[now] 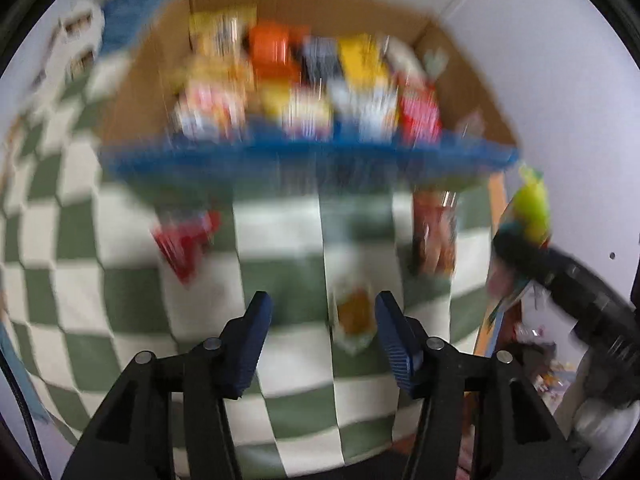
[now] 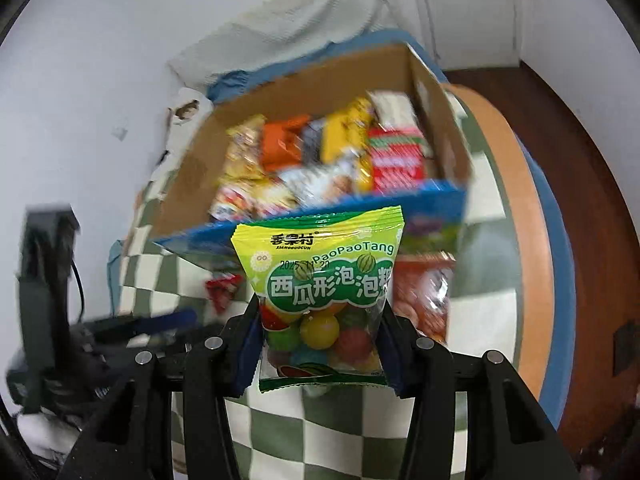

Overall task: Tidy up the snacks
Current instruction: 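Grasp the small white candy with the left tool while the right grasps the watermelon gum bag, then carry both snacks into the box and open both tools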

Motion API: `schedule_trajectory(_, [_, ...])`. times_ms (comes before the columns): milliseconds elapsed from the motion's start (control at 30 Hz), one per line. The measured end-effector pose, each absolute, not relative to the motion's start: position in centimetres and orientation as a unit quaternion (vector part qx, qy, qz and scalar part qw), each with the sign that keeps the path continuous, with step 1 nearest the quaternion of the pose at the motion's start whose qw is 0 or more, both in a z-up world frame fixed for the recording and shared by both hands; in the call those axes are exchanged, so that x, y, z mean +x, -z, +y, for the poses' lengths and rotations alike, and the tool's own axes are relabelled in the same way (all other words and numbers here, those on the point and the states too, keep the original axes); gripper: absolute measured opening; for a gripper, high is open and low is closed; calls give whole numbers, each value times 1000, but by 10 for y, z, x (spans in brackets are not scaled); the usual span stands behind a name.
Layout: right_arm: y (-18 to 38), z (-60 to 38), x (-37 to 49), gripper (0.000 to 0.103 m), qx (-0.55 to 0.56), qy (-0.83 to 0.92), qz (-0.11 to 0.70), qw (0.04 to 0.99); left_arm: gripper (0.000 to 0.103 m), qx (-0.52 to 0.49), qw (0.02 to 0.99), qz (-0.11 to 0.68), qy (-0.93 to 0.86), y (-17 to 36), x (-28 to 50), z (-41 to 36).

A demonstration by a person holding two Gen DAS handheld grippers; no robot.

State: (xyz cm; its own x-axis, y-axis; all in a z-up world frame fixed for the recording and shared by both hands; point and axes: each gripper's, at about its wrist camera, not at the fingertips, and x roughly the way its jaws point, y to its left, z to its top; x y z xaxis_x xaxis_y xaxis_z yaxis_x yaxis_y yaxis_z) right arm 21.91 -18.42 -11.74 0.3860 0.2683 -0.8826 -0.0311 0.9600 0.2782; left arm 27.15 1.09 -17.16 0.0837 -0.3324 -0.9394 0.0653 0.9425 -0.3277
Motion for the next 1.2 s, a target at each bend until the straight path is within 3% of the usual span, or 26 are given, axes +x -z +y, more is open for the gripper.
schedule_trajectory(167, [174,-212,199,53,140,-55,591,792,52,-81,708,687,143,216,252,-23])
schedule_trajectory(367, [204,-234,177,53,154,-24,608,778,51,-13,711,686,153,243,254,-64])
schedule_trajectory(433, [208,-239,171,53,154,-17,609,778,41,3,706,692,154,258,256,-73])
schedule_trajectory(567, [214,-239,162,53,148,-13,609,779,38,6,710,689,146,267,256,-77])
schedule_trajectory(800, [196,-231,151,53,156,-33,596,787,38,-29,737,658,149,216,233,-66])
schedule_trajectory(1033, [121,-213,173,53,153,-89,536,826,38,-91,785,592,161,120,248,-38])
schedule_trajectory(1200, [72,-184,224,53,124,-122,492,853,38,-93,807,566,143,85,295,-20])
